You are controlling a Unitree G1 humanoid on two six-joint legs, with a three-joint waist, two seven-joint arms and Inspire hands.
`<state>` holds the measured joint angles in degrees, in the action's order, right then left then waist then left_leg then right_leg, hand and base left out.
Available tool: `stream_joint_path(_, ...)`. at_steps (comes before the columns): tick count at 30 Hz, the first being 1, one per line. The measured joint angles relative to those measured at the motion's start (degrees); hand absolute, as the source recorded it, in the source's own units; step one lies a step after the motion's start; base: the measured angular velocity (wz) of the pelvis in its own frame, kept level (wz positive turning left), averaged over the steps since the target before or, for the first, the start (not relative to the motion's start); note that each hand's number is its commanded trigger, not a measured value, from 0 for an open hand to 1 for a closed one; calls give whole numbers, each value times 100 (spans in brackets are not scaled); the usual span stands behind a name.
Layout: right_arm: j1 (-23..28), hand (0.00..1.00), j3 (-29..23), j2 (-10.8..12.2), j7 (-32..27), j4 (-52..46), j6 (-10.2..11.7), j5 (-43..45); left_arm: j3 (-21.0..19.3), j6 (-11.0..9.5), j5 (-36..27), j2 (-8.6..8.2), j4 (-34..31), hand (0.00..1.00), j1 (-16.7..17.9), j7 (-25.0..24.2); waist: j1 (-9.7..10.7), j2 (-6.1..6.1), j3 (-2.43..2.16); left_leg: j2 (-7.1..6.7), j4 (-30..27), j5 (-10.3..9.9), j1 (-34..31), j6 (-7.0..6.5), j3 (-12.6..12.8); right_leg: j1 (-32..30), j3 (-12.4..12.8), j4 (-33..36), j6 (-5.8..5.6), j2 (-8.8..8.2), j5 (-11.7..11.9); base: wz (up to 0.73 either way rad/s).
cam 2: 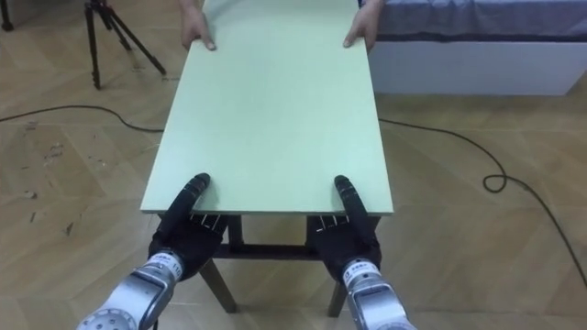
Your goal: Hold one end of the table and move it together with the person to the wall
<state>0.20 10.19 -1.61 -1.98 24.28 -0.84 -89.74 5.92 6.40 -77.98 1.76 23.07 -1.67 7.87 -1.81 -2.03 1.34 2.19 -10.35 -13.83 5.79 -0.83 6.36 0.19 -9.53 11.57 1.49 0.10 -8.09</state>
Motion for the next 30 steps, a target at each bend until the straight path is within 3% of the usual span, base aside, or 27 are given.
stream_joint_path(9,-16,100,96,23,-39,-50,179,9,-5,-161,330,-129,-27,100,14,-58,-29,-10,-2,-6,5,0,187,0,9,180,7,-1,0,13,0,0)
stream_joint_path(15,-32,100,98,-68,50,-112,268,24,-1,-156,369,-243,-47,100,29,-136,-35,-21,-9,-6,-6,0,165,0,39,168,10,8,0,6,0,0)
stream_joint_path(20,16,100,143,-94,47,-257,279,126,61,-194,380,-305,-361,100,288,-135,-12,-63,-39,3,-5,1,114,2,103,93,25,21,6,5,3,-5)
stream_joint_path(23,310,100,176,-140,43,-626,339,156,134,-241,377,-321,-652,100,546,-135,-19,-93,-58,6,-5,1,98,3,121,80,22,15,7,8,4,0)
stream_joint_path(30,625,100,268,-179,49,-947,452,243,248,-273,352,-310,-1059,100,940,-217,-22,-87,-65,11,31,2,101,3,144,57,4,11,6,6,4,-2)
